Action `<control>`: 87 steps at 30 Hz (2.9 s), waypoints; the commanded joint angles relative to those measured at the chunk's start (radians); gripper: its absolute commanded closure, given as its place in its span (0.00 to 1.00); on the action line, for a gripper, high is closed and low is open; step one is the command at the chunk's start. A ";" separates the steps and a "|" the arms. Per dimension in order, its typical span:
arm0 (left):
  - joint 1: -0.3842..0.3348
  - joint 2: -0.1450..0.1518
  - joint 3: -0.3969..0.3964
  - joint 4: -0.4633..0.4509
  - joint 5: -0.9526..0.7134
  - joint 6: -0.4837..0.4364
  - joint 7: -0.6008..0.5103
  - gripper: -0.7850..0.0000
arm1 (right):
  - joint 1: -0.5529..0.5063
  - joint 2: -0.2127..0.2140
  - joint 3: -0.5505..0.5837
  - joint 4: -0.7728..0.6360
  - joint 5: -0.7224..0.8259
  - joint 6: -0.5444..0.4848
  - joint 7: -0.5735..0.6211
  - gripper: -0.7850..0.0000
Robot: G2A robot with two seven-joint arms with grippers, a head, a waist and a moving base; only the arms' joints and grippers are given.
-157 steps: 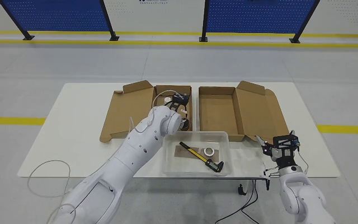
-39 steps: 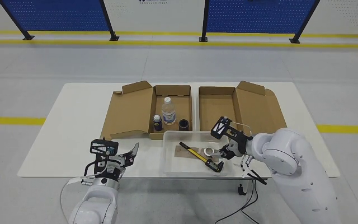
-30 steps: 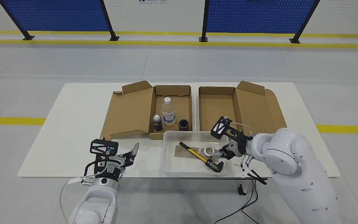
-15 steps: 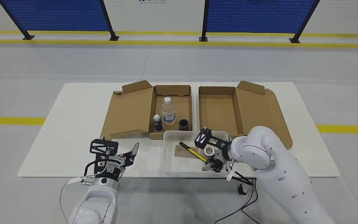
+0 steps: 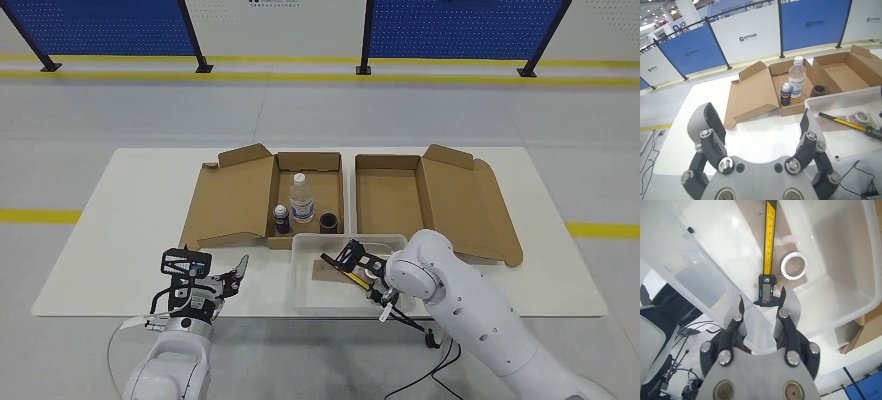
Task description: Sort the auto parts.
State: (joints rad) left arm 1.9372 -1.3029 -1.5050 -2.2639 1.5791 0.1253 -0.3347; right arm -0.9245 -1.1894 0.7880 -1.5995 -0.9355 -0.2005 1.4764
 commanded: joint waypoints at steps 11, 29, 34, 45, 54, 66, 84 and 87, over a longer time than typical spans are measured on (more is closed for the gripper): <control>0.000 0.000 0.000 0.000 0.000 0.000 0.000 0.00 | 0.020 -0.018 -0.042 0.100 -0.024 0.039 -0.052 0.58; 0.000 0.000 0.000 0.000 0.000 0.000 0.000 0.00 | 0.058 -0.047 -0.091 0.245 0.001 -0.006 -0.117 0.63; 0.000 0.000 0.000 0.000 0.000 0.000 0.000 0.00 | 0.064 -0.054 -0.103 0.270 0.001 -0.005 -0.124 0.64; 0.000 0.000 0.000 0.000 0.000 0.000 0.000 0.00 | 0.072 -0.063 -0.113 0.292 0.000 -0.018 -0.125 0.80; 0.000 0.000 0.000 0.000 0.000 0.000 0.000 0.00 | 0.041 -0.042 -0.046 0.207 0.029 -0.033 -0.145 1.00; 0.000 0.000 0.000 0.000 0.000 0.000 0.000 0.00 | -0.116 0.025 0.160 -0.070 0.052 -0.015 -0.164 1.00; 0.000 0.000 0.000 0.000 0.000 0.000 0.000 0.00 | -0.261 0.056 0.431 -0.123 0.557 -0.099 -0.465 1.00; 0.000 0.000 0.000 0.000 0.000 0.000 0.000 0.00 | -0.272 0.049 0.431 -0.036 0.715 -0.161 -0.550 1.00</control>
State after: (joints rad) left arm 1.9372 -1.3029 -1.5050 -2.2639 1.5791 0.1253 -0.3347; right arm -1.1957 -1.1383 1.2207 -1.6668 -0.2838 -0.3411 0.9540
